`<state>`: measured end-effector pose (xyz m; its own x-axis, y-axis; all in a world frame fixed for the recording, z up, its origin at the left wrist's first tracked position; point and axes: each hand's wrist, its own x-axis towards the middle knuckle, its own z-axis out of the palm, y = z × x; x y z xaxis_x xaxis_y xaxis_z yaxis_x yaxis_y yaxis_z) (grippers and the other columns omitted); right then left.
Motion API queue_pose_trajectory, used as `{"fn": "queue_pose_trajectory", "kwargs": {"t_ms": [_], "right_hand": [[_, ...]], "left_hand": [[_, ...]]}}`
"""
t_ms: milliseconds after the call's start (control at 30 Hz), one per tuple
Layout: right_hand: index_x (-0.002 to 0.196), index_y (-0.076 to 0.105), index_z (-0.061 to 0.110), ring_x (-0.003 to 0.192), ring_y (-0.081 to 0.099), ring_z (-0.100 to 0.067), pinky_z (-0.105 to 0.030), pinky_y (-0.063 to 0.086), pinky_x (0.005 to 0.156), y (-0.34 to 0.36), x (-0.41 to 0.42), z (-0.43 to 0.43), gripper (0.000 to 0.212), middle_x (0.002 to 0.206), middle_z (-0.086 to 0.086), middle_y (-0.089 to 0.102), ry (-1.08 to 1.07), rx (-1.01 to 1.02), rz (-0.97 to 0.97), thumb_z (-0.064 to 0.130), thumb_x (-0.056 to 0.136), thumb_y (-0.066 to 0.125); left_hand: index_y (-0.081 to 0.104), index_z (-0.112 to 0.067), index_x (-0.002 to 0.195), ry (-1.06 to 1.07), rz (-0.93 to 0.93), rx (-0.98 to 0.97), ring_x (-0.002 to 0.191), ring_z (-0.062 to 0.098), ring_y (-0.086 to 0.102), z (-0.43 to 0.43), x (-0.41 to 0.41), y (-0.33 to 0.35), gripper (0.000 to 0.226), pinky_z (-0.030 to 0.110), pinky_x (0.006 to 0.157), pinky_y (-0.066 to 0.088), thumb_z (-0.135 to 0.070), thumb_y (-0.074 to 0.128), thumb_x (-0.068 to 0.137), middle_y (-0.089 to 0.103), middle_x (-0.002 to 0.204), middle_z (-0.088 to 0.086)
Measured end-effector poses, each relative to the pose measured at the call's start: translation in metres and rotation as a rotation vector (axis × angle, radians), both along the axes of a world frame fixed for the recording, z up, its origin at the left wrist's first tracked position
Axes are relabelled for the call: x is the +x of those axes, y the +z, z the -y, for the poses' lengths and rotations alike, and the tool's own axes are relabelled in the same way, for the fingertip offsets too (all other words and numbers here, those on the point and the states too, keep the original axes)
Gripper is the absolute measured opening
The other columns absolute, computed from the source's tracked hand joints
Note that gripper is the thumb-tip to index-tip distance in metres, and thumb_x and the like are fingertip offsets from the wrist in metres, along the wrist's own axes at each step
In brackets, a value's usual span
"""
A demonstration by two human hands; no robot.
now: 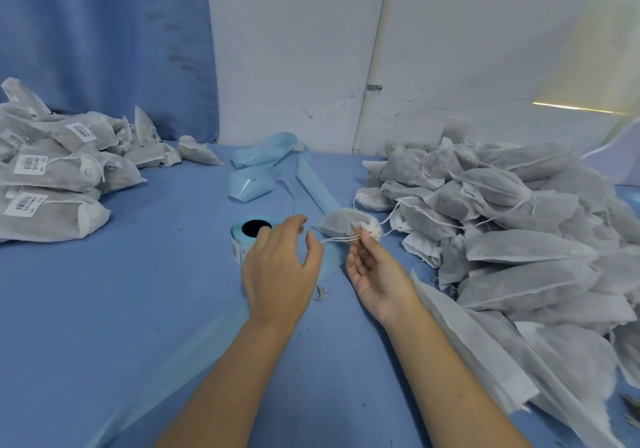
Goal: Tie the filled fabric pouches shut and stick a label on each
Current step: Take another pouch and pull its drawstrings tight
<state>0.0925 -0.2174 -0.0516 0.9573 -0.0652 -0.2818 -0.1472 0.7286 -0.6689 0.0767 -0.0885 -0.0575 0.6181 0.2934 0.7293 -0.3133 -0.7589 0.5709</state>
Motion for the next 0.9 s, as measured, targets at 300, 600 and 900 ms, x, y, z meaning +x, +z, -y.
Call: {"fn": "queue_pose_trajectory", "kwargs": {"t_ms": [300,600,900], "right_hand": [[0.096,0.072,0.001,0.077,0.062,-0.014,-0.020,0.051,0.071,-0.008,-0.003,-0.018,0.018,0.096,-0.014,0.070,0.078,-0.431,0.167,0.014,0.089,0.064],[0.093,0.075,0.008,0.066,0.060,-0.015,-0.023,0.047,0.054,-0.005,-0.004,-0.022,0.015,0.088,-0.015,0.070,0.078,-0.454,0.155,0.018,0.091,0.063],[0.082,0.079,0.018,0.085,0.066,-0.008,-0.020,0.051,0.084,-0.007,-0.004,-0.008,0.029,0.089,0.002,0.074,0.216,-0.435,0.241,0.013,0.094,0.054]], "left_hand": [[0.064,-0.013,0.103,-0.354,-0.380,-0.616,0.065,0.017,0.064,0.020,-0.004,0.012,0.019,0.017,0.055,0.046,-0.016,0.047,0.097,0.071,0.099,0.004],[0.061,-0.022,0.083,-0.511,-0.569,-0.719,0.063,0.016,0.067,0.024,-0.004,0.010,0.022,0.027,0.062,0.057,-0.013,0.047,0.096,0.068,0.070,0.002],[0.059,-0.015,0.104,-0.588,-0.569,-0.771,0.043,0.009,0.038,0.023,-0.003,0.009,0.017,0.020,0.044,0.031,-0.007,0.045,0.097,0.043,0.050,-0.008]]}}
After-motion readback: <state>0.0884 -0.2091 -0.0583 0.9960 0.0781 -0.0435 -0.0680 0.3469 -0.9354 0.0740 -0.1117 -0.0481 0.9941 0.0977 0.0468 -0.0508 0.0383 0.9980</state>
